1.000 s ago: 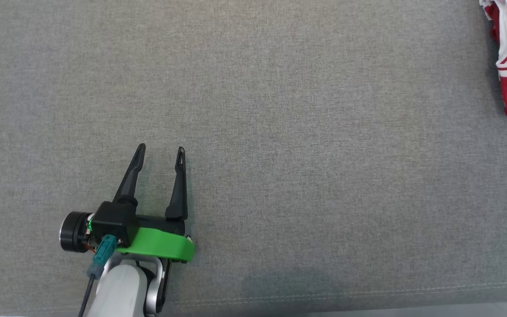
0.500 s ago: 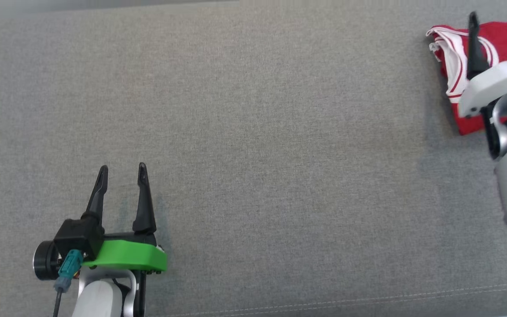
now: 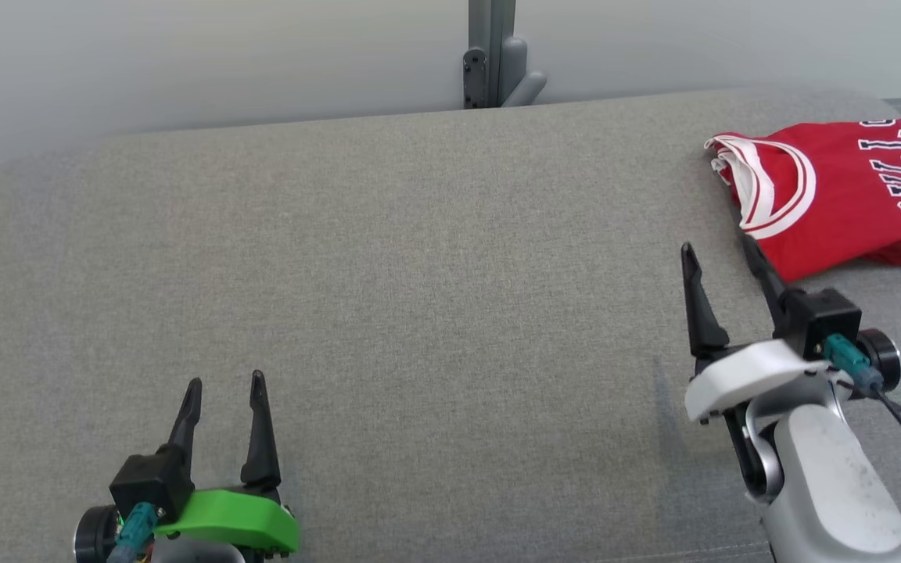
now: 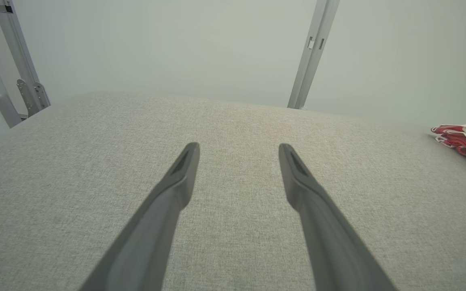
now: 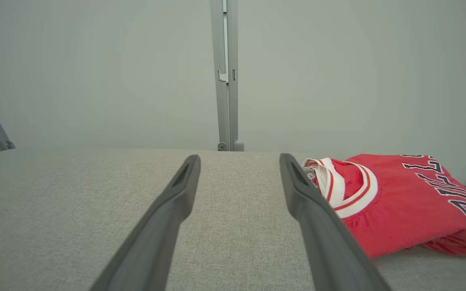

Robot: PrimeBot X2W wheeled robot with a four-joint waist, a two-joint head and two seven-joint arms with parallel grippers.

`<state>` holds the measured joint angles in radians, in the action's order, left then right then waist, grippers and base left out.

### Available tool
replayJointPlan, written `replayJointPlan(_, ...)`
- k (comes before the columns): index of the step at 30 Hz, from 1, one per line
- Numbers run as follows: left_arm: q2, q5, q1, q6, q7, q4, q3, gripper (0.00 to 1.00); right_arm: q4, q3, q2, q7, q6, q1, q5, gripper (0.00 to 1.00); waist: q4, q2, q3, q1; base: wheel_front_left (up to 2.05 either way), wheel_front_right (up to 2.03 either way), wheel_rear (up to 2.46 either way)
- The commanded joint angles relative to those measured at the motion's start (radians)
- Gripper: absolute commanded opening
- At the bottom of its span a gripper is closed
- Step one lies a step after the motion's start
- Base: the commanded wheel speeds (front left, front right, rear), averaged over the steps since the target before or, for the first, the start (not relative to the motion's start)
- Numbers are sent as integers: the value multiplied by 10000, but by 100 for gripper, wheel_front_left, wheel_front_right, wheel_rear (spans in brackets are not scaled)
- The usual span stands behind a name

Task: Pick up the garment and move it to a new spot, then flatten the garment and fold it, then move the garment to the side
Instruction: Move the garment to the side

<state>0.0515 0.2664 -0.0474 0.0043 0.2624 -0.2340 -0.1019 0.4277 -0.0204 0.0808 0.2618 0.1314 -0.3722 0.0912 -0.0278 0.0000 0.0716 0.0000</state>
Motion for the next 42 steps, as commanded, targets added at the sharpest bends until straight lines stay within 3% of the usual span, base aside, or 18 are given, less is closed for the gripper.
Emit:
replayJointPlan(1, 6, 69, 165, -30, 28, -55, -32, 100, -219, 7, -41, 36, -17, 347, -141, 100, 51, 0, -411, 0, 0, 0, 0)
replayJointPlan(7, 8, -103, 514, 181, 29, -188, -47, 100, -1355, -168, -284, 7, -16, 1864, -511, 100, 81, 0, -784, 0, 0, 0, 0)
replayJointPlan(16, 5, -395, 896, 435, 29, 73, -81, 100, -2521, -702, -286, -3, -16, 3435, 982, 100, 146, 0, -972, 0, 0, 0, 0)
replayJointPlan(42, 2, -389, 850, 499, 29, -206, -188, 100, -2387, -518, -292, 10, -14, 3514, 1054, 100, 243, 0, -980, 0, 0, 0, 0)
